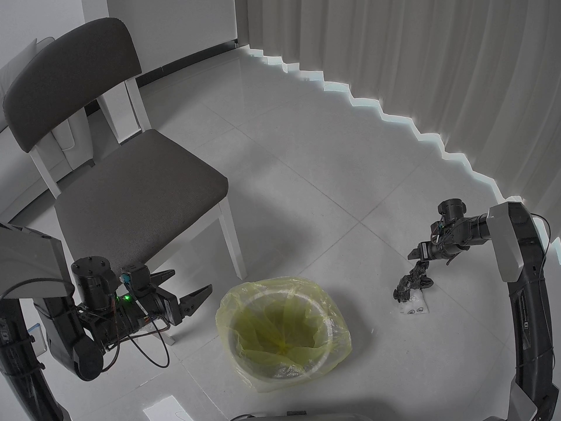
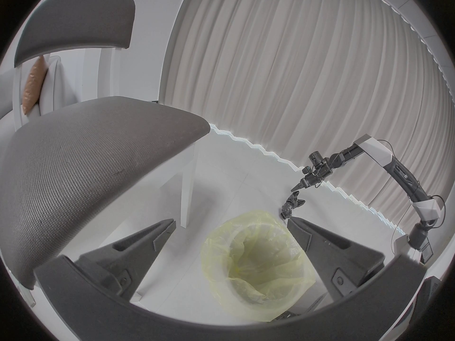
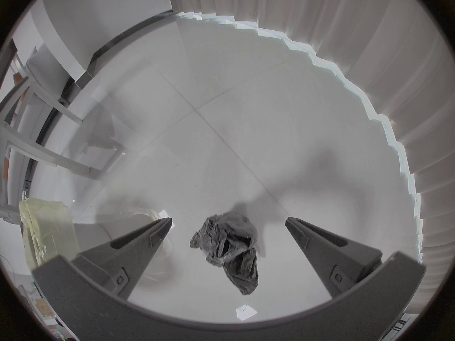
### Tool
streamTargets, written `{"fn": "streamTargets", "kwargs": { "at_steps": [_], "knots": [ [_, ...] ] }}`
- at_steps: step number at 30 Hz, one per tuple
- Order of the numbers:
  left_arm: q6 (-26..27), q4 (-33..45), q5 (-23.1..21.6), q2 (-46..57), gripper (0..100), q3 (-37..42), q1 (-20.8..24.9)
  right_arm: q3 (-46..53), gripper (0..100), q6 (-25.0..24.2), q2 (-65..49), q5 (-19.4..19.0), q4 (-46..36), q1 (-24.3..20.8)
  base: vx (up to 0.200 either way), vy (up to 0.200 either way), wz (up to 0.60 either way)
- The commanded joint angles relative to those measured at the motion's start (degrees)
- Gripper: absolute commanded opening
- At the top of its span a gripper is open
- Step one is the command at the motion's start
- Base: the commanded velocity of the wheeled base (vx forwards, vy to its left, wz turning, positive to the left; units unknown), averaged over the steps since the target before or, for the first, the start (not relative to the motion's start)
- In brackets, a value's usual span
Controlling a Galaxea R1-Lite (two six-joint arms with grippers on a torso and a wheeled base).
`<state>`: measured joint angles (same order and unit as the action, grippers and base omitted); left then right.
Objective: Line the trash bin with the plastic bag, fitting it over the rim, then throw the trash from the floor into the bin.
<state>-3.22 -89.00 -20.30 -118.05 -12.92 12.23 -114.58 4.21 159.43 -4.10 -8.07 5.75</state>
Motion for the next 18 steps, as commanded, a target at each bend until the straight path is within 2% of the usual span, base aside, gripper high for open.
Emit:
{"fn": "streamTargets", "kwargs": {
  "at_steps": [1, 5, 18],
  "knots": [
    [0.05, -1.00, -0.01, 0.28, 100, 0.09, 0.08, -0.01, 100, 0.01, -0.17, -0.21, 0.69, 0.05, 0.000, 0.000, 0.00],
    [-0.03, -1.00, -0.01, 0.19, 100, 0.18, 0.17, -0.01, 100, 0.19, 0.62, -0.12, 3.85, 0.05, 0.000, 0.000, 0.00],
    [-0.03, -1.00, -0.01, -0.16, 100, -0.53, 0.17, -0.01, 100, 0.89, 6.60, 0.40, 2.62, 0.13, 0.000, 0.000, 0.00]
  ]
}}
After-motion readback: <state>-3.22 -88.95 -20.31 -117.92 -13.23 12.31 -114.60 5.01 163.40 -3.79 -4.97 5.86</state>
